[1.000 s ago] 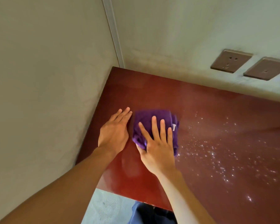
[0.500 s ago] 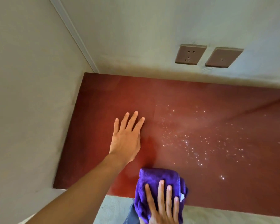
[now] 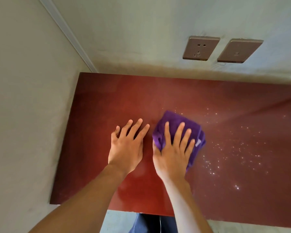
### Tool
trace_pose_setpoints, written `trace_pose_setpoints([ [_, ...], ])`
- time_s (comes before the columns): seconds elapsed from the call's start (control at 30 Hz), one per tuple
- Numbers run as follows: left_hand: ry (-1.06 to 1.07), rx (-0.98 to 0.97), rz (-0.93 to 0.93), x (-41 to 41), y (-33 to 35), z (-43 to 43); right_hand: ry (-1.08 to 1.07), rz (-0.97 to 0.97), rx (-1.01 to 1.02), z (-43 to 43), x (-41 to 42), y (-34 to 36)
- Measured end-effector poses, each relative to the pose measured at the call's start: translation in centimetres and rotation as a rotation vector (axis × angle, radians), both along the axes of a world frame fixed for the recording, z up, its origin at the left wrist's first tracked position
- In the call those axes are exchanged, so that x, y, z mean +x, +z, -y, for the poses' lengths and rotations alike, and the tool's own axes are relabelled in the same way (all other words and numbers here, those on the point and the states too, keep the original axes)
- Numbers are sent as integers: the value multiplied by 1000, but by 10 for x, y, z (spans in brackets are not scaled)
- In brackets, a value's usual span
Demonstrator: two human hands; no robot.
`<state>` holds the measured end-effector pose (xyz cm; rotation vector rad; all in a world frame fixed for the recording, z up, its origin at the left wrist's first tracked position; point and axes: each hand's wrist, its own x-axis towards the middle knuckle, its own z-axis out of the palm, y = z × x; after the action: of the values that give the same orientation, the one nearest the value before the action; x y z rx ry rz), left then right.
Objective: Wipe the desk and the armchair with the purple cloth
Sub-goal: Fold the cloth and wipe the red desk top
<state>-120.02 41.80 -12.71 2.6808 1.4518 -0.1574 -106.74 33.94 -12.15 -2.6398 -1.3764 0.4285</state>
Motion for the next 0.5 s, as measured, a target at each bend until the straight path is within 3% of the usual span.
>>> trace_pose_setpoints([
  [0.27,-11,6,-20,1,1,-2,46,-66,-44,-155,55,-1],
  [0.5,-21,13,-11,1,4,-6,245,-12,-56,-129,76,0],
])
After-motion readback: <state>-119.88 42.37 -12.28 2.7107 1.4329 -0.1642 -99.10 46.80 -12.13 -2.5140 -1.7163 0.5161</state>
